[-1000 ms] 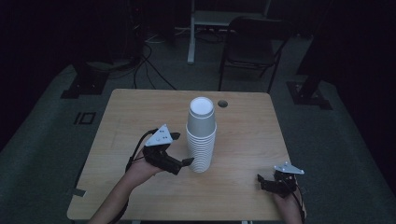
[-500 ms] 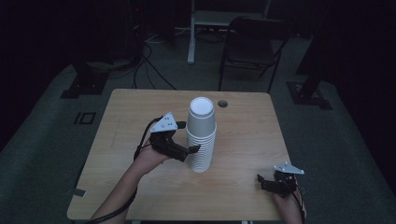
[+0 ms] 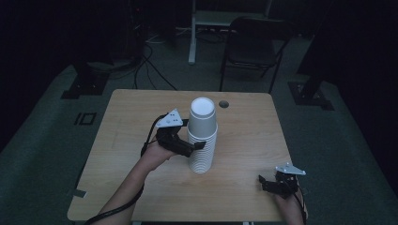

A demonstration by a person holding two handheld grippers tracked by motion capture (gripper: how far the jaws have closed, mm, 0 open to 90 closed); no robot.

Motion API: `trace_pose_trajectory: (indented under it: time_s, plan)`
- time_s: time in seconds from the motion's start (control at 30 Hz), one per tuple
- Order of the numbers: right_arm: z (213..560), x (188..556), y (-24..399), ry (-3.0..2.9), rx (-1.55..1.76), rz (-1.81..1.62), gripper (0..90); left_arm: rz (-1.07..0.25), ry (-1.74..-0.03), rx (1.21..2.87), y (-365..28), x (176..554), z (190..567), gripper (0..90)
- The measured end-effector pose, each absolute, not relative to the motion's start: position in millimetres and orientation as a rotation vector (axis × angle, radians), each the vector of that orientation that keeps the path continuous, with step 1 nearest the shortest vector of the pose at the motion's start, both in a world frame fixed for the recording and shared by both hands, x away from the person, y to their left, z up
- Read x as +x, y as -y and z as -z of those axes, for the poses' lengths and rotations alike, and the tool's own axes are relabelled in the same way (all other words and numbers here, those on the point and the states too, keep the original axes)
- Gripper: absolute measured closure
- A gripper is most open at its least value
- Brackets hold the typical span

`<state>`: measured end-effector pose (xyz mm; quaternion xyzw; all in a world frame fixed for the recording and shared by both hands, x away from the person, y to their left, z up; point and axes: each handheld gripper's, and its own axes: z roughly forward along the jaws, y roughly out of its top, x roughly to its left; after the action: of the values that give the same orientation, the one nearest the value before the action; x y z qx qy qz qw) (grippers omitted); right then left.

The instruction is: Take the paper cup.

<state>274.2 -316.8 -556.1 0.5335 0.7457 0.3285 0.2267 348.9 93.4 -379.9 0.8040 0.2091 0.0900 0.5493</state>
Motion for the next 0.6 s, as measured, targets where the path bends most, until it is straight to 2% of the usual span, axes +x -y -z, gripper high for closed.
trace_pose_trajectory:
  time_s: [0.6]
  plan:
    - [555.9,275.0,319.5,-2.069,1.461,-0.914,13.1,-0.241,-0.483,1.906,-88.8,349.0,379.6,5.8]
